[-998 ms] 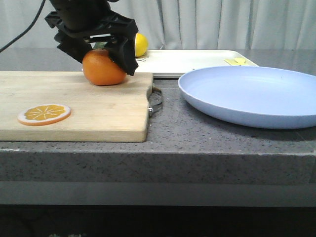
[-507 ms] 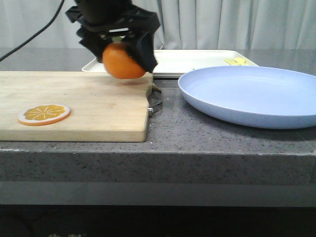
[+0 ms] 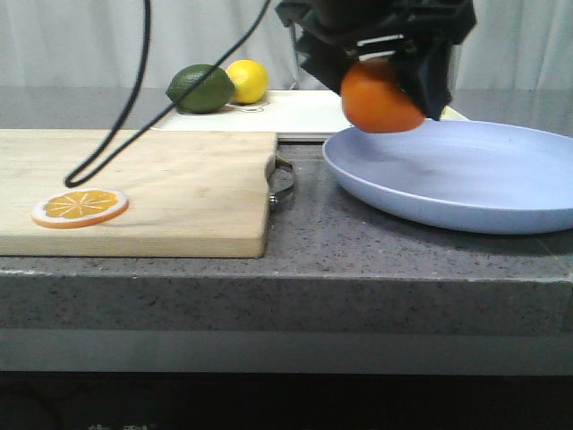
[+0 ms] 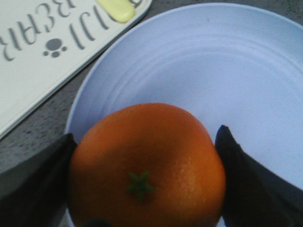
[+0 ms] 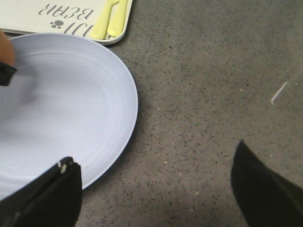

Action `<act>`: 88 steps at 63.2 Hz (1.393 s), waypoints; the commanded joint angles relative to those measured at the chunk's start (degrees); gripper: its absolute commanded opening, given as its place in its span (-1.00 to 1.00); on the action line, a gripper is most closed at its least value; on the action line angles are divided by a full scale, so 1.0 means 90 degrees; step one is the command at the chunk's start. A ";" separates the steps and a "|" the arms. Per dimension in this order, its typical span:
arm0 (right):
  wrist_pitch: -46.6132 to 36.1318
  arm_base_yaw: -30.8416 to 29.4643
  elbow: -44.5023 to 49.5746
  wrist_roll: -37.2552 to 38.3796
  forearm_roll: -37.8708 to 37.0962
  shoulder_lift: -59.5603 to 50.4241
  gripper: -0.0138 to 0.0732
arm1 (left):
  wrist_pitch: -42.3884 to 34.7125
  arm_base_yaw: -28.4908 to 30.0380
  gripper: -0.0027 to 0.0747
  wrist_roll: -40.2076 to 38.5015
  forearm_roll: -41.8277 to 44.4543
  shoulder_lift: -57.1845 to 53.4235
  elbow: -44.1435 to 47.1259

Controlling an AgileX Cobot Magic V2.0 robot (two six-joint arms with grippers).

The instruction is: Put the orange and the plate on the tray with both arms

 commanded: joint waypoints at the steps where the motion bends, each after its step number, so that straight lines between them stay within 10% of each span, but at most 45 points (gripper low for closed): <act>1: -0.0415 -0.0041 -0.0240 -0.0007 -0.0110 -0.0015 0.80 | -0.0322 -0.0174 0.17 -0.0008 -0.0084 -0.0170 -0.0430; 27: -0.0415 -0.0041 -0.0240 -0.0007 -0.0110 -0.0015 0.80 | -0.0371 -0.0444 0.60 -0.0008 -0.0246 0.0197 -0.0710; 63: -0.0415 -0.0041 -0.0240 -0.0007 -0.0110 -0.0015 0.80 | 0.0106 -0.0244 0.59 -0.0184 -0.0416 -0.0890 -0.0618; 88: -0.0415 -0.0041 -0.0240 -0.0007 -0.0110 -0.0015 0.80 | -0.0695 0.0155 0.59 -0.0199 -0.0341 -0.3580 0.2194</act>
